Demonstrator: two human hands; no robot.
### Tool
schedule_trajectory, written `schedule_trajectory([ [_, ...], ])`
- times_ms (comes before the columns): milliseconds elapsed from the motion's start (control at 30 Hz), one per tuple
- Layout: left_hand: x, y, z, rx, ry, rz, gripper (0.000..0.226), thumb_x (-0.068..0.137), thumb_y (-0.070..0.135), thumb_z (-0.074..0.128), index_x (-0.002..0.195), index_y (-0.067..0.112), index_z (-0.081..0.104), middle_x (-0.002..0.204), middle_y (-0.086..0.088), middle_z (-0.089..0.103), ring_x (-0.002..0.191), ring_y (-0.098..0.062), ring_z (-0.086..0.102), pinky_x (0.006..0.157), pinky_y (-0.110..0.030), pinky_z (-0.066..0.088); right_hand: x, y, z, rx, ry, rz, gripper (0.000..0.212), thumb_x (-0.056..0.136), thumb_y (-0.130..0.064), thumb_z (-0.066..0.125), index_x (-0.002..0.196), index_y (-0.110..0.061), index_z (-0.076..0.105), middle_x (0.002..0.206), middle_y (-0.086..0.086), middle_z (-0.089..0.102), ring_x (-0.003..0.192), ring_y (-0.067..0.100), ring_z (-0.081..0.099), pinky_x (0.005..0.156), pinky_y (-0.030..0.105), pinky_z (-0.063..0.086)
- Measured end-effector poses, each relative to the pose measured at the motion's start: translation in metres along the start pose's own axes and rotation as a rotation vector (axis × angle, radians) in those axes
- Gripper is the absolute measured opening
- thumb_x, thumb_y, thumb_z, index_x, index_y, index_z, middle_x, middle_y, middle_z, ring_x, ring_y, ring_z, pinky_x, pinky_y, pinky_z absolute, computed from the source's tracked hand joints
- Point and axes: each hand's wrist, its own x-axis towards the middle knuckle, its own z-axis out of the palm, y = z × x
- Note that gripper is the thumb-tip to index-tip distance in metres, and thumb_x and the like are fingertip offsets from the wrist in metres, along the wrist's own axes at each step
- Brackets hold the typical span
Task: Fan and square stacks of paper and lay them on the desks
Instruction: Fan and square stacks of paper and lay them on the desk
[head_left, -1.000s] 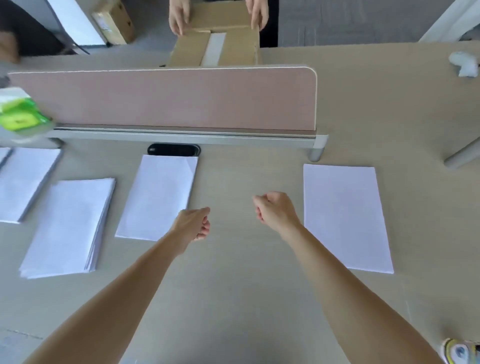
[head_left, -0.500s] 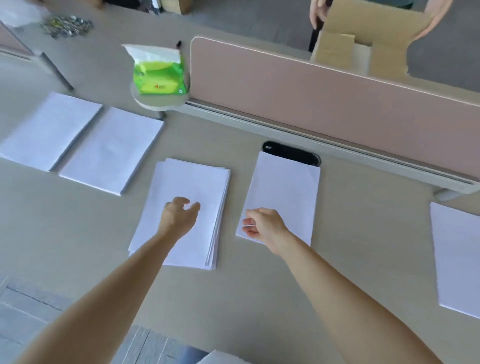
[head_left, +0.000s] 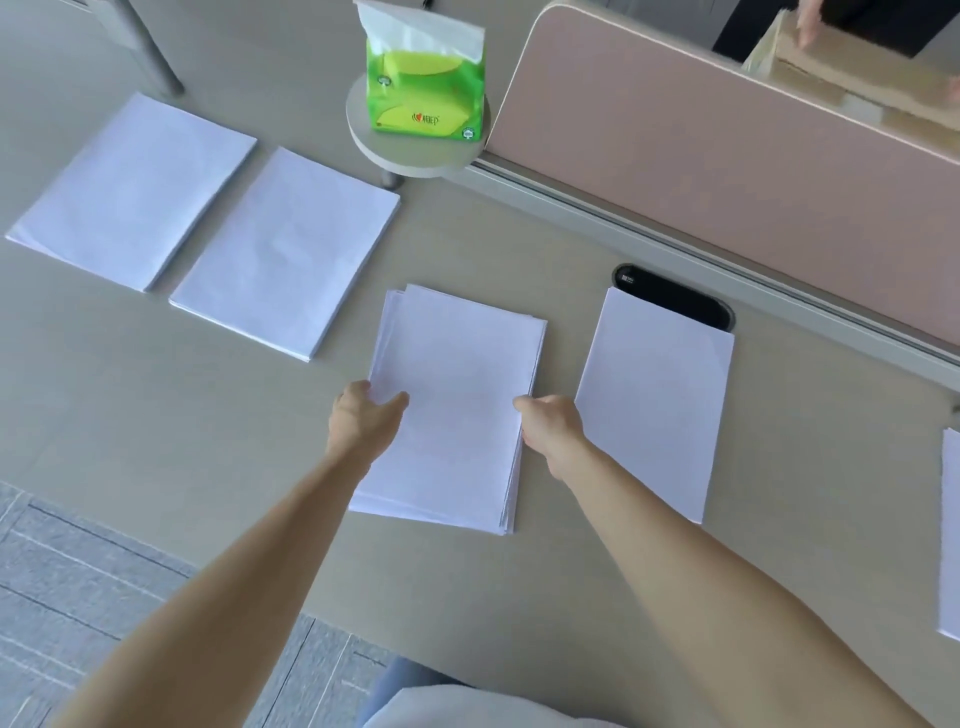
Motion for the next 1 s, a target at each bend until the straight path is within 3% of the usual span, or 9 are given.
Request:
schedule_trajectory([
  [200,0.0,0.006,-0.007,-0.083,-0.031,-0.065,0.064,0.089,0.035,0.06,0.145,0.008,0.041,0.131,-0.005,0.051,0.114,-0.028,0.051,0.082,-0.031,0.04,0.003,-0.008,0.009,-0.077,-0.008,-0.043,0.031,0.085,-0.022,0.051,0.065,-0.017,0.028,0.062,0.0,0.027,0.063,0.022,0.027,0.057,0.031,0.022],
  [267,-0.002,0.009,-0.006,-0.082,-0.046,-0.089,0.034,0.09,0.032,0.059,0.114,0.007,0.056,0.111,-0.002,0.046,0.094,-0.026,0.047,0.076,-0.03,0.037,0.002,-0.007,0.01,-0.102,-0.031,-0.004,0.021,0.087,-0.024,0.052,0.076,-0.013,0.038,0.068,0.001,0.03,0.067,0.022,0.03,0.063,0.031,0.027],
  [333,-0.005,0.012,-0.005,-0.082,-0.055,-0.103,0.023,0.09,0.031,0.058,0.083,0.011,0.049,0.096,-0.005,0.043,0.078,-0.024,0.043,0.067,-0.029,0.036,0.003,-0.003,0.009,-0.107,-0.067,0.031,0.02,0.09,-0.026,0.053,0.09,-0.006,0.049,0.076,0.003,0.039,0.073,0.023,0.037,0.071,0.032,0.033],
  [433,-0.011,0.018,-0.007,-0.021,-0.054,-0.075,0.026,0.087,0.031,0.057,0.08,0.008,0.048,0.081,-0.005,0.041,0.063,-0.022,0.038,0.053,-0.024,0.03,0.007,0.004,0.007,-0.086,-0.042,0.042,0.038,0.092,-0.025,0.053,0.111,0.007,0.058,0.092,0.007,0.055,0.085,0.025,0.053,0.086,0.035,0.047],
  [533,-0.017,0.022,-0.006,0.075,-0.072,-0.047,0.027,0.087,0.029,0.053,0.072,0.01,0.043,0.076,-0.005,0.041,0.059,-0.024,0.039,0.048,-0.022,0.03,0.006,0.005,0.005,-0.09,-0.036,0.009,0.024,0.09,-0.021,0.05,0.071,-0.011,0.04,0.072,0.003,0.033,0.064,0.019,0.031,0.059,0.03,0.032],
  [600,-0.021,0.026,-0.004,0.128,-0.067,-0.019,0.028,0.085,0.029,0.052,0.069,0.009,0.041,0.079,-0.011,0.049,0.061,-0.029,0.047,0.048,-0.022,0.033,0.006,0.004,0.004,-0.062,-0.045,-0.005,0.031,0.087,-0.02,0.049,0.068,-0.018,0.025,0.066,0.0,0.024,0.058,0.019,0.021,0.055,0.031,0.019],
  [700,-0.025,0.028,0.0,0.157,-0.069,-0.007,0.024,0.081,0.033,0.052,0.074,0.011,0.046,0.11,-0.02,0.06,0.092,-0.038,0.063,0.065,-0.034,0.052,0.006,0.005,0.003,-0.03,-0.037,-0.006,0.031,0.084,-0.021,0.049,0.068,-0.019,0.023,0.065,-0.001,0.023,0.058,0.019,0.02,0.055,0.031,0.017],
  [867,-0.022,0.022,0.001,0.135,-0.08,-0.052,0.03,0.084,0.034,0.053,0.095,0.006,0.052,0.117,-0.015,0.056,0.074,-0.025,0.052,0.053,-0.027,0.037,0.004,0.005,-0.001,-0.008,-0.031,-0.034,0.035,0.088,-0.023,0.053,0.066,-0.017,0.026,0.064,0.0,0.026,0.058,0.019,0.023,0.056,0.031,0.022],
  [1000,-0.018,0.011,0.001,0.108,-0.07,-0.064,0.046,0.088,0.033,0.053,0.123,0.004,0.049,0.121,-0.012,0.054,0.09,-0.028,0.051,0.06,-0.03,0.038,0.002,0.003,0.008,0.101,-0.062,-0.05,0.025,0.076,-0.029,0.057,0.068,-0.018,0.036,0.071,0.006,0.037,0.067,0.021,0.034,0.065,0.033,0.031],
])
